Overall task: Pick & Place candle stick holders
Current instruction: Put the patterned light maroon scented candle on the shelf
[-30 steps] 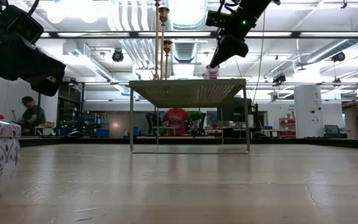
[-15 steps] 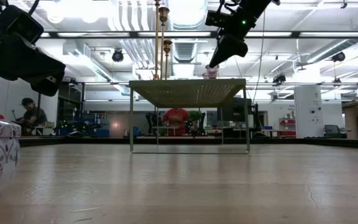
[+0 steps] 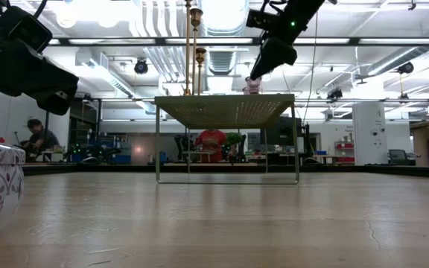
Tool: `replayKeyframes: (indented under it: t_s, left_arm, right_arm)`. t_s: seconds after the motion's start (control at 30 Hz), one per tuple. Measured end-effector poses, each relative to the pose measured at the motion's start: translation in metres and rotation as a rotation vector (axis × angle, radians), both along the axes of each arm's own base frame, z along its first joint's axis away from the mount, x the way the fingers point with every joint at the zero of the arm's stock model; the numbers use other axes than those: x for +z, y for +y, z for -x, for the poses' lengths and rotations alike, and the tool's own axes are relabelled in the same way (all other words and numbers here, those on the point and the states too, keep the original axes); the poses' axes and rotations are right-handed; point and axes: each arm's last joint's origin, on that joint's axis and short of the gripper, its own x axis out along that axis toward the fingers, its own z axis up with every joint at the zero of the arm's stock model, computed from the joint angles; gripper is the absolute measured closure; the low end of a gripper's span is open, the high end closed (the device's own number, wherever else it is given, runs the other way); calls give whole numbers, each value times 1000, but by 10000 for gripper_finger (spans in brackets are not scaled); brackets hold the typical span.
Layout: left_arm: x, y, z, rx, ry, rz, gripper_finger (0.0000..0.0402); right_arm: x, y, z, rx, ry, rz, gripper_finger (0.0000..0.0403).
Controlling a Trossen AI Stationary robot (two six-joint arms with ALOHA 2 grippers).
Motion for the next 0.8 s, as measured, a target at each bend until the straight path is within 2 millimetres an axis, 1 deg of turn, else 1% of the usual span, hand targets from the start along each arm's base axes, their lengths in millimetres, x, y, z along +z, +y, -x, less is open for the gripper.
replayKeyframes:
  t_s: [0.17,0.33,0.4,0.5,0.67,0.8]
  left_arm:
    - [0,0,0,0,0,0,387]
    - [0,0,0,0,0,0,388]
    - [0,0,0,0,0,0,387]
    - [0,0,0,-1,0,0,388]
    - [0,0,0,-1,0,0,388]
    - [0,0,0,0,0,0,387]
  right_arm:
    - [10,13,5,33,-35,5,252]
    - [27,32,14,59,-115,-17,225]
    - [34,42,17,96,-161,-57,217]
    - [41,58,20,189,-225,-164,207]
    - [37,88,14,303,-241,-331,194]
    - [26,120,2,415,-229,-434,186]
